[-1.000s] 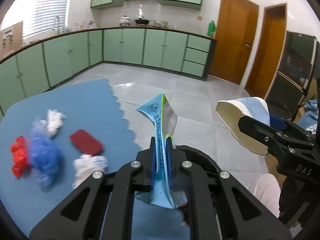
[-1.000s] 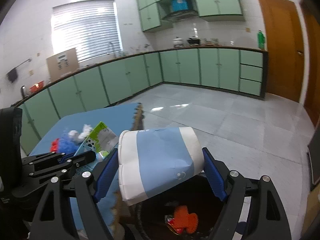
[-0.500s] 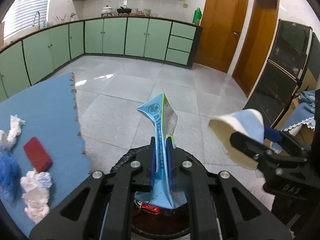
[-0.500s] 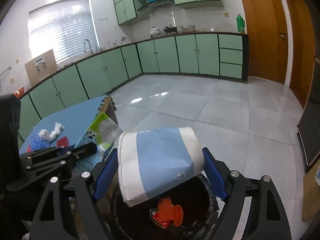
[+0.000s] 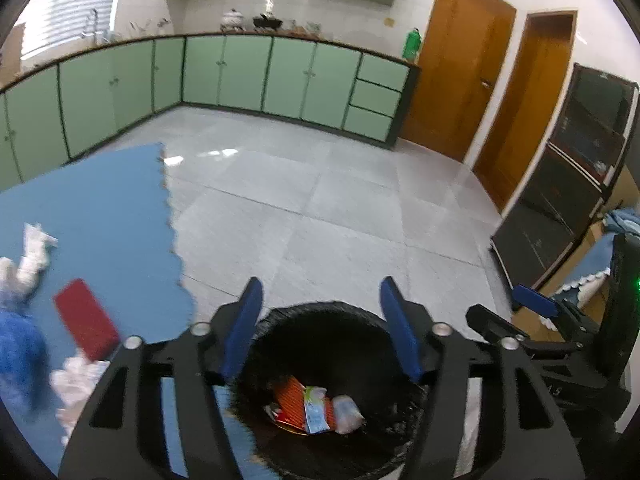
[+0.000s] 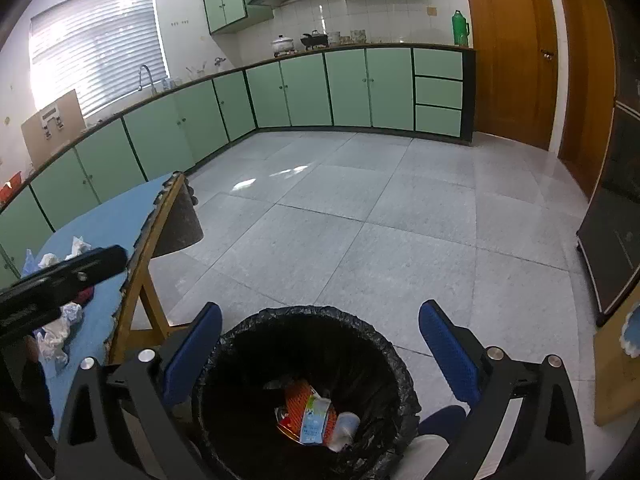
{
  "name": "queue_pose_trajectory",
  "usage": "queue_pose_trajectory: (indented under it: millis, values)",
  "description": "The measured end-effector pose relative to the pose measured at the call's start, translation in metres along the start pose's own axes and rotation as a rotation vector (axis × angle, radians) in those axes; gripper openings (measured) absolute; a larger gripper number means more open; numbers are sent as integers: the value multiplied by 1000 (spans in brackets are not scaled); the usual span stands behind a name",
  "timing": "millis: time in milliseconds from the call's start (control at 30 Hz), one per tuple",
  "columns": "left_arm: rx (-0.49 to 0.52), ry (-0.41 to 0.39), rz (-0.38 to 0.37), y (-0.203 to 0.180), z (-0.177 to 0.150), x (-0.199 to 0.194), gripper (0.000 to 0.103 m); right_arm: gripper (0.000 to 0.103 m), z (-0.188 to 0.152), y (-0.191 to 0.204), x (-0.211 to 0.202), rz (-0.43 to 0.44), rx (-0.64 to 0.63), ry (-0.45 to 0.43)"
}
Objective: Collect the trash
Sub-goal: 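Carry the carton and bowl over the black bin and open both tools, then move both tools back over the table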
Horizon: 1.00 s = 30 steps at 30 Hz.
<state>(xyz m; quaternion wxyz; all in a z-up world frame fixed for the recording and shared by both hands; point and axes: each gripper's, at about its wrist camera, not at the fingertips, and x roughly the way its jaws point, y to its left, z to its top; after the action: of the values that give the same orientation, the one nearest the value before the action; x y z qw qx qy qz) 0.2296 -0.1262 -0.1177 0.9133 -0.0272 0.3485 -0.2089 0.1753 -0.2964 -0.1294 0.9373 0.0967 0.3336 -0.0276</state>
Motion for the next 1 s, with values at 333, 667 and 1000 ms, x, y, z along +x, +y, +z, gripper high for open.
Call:
queue_pose_trajectory:
  millis: [333, 667, 1000]
  values:
    - [-82, -98, 147, 56, 3, -72, 87, 97, 16, 53, -22, 75, -39, -59]
    - [-165, -129, 328, 125, -16, -130, 90, 97, 3, 147, -12, 193, -121, -40]
    - [-213, -127, 425, 175, -42, -157, 90, 97, -13, 212, -3, 250, -199, -57]
